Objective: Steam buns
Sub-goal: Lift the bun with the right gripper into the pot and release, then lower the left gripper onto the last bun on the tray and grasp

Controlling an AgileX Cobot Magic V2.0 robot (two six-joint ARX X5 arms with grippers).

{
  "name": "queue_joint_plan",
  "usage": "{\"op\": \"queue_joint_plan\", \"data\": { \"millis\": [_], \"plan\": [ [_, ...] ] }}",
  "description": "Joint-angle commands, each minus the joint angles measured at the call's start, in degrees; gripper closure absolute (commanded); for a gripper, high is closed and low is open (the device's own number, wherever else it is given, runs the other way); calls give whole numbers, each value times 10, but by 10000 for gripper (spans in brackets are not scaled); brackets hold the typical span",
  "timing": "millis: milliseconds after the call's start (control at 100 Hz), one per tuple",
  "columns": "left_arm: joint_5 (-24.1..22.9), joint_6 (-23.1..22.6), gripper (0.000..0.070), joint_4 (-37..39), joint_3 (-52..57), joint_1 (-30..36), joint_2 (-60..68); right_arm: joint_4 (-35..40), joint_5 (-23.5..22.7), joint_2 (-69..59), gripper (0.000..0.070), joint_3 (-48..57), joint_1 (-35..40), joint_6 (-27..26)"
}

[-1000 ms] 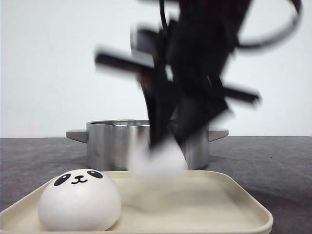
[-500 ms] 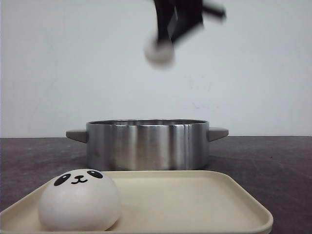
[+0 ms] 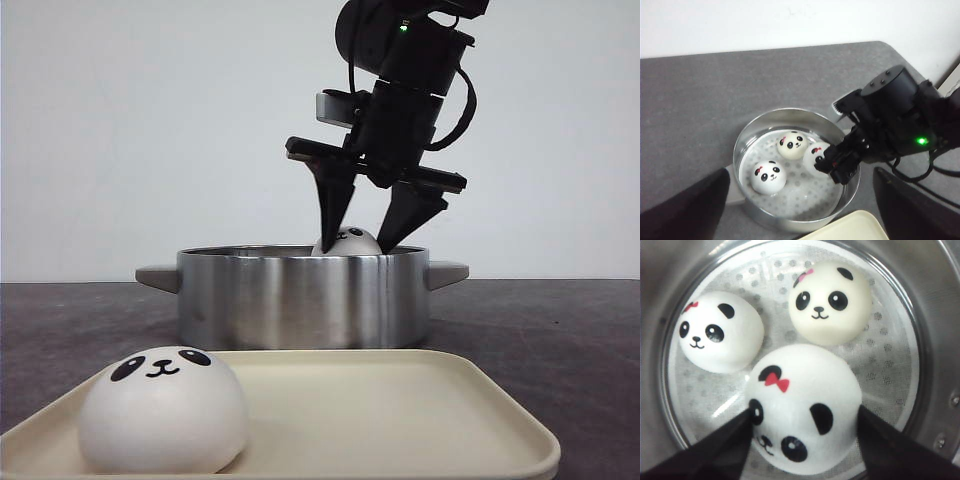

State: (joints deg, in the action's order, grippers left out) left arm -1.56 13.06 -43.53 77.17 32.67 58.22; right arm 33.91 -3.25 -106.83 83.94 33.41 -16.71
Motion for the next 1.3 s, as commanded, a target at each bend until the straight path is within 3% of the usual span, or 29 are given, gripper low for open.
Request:
{"op": "queue_joint_plan", "data": {
  "millis": [0,140,330,370,420,460,840,1029,1289],
  "plan": [
    [-2,-3,143,-1,10,4,6,-4,1,-10,262,9,3,2],
    [-2,-3,143,-21,10,4,12,-3,1,-10,279,10,-3,-10],
    [1,-3,143,-56,-7,4,25,31,-35,-10,289,27,-19,-14],
    [2,-3,143,-61,-15,5,26,41,-39,-10,397,33,-20,-13],
    [3,-1,143,-63,-30,6,28,56,-50,-7,700,45,-20,-12],
    [8,3,143,-62,-46,8,28,71,-53,0,669,56,-20,-9],
    [105,64,143,-11,-237,68,57,79,-57,201,684,149,41,-4],
    [106,65,142,8,-245,123,120,34,-50,301,685,159,76,-9],
    [106,65,143,20,-245,169,230,40,13,373,687,159,83,-9]
  ]
}}
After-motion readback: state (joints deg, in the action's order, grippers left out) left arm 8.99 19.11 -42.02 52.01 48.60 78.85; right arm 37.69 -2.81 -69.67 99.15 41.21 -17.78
